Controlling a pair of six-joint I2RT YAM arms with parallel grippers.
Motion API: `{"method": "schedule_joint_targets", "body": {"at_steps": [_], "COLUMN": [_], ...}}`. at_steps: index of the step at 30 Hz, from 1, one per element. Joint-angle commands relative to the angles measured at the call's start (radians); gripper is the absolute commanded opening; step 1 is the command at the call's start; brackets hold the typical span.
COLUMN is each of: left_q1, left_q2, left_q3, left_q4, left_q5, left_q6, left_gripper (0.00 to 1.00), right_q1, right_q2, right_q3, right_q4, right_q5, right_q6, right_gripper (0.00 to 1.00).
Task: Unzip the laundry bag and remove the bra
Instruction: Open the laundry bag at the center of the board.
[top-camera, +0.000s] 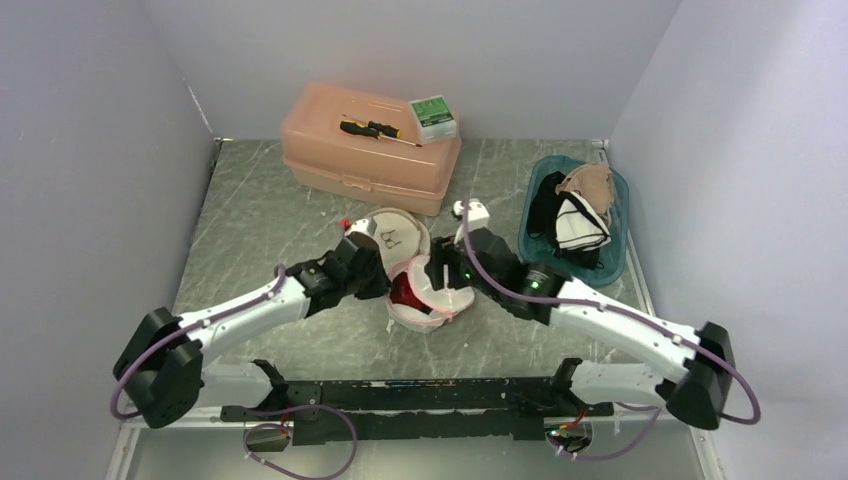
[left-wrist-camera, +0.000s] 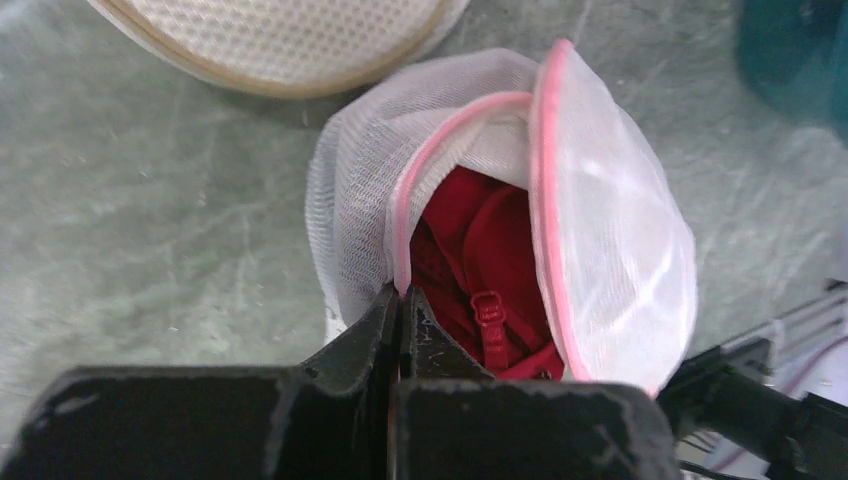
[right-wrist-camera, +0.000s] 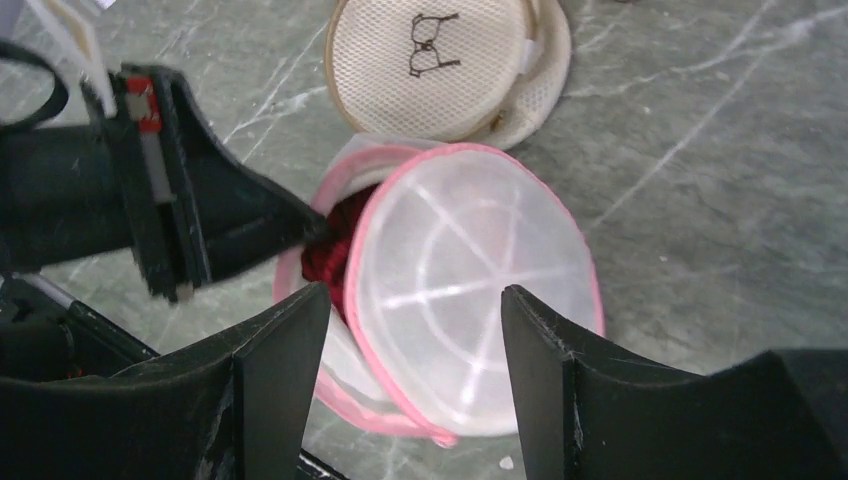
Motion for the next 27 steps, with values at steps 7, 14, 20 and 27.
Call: {"method": "schedule_joint_targets", "body": {"at_steps": [7,14,20,27], "left_q1": [-0.182,-0.253,-0.272,-0.276], "left_q2": [-0.201,-0.164,-0.154,-0.171], "left_q3": [-0.207,-0.229,-0.240,-0.249], "left_q4": [0.282,0.294,0.312,0.305], "left_q5": [-0.210,-0.290,-0.299,-0.310], "left_q6": [-0.333,-0.420,-0.430,-0.430], "left_gripper": [0.03,0.03,0.03,0.03], "right_q1": [0.006,0.033,0.063,0.065], "right_q2": [0.223,0.355,0.431,0.516], "right_q3": [0.177,0.274,0.297,0.307], "right_q4": [-0.072,-0.133,-0.138,-0.137], "right_q5": [-0.055,0.026,0.064,0.159], "right_q6": [-0.074,-0.137,-0.219,-0.235], "right_gripper": [0.68,0.67,0.64,0.61]}}
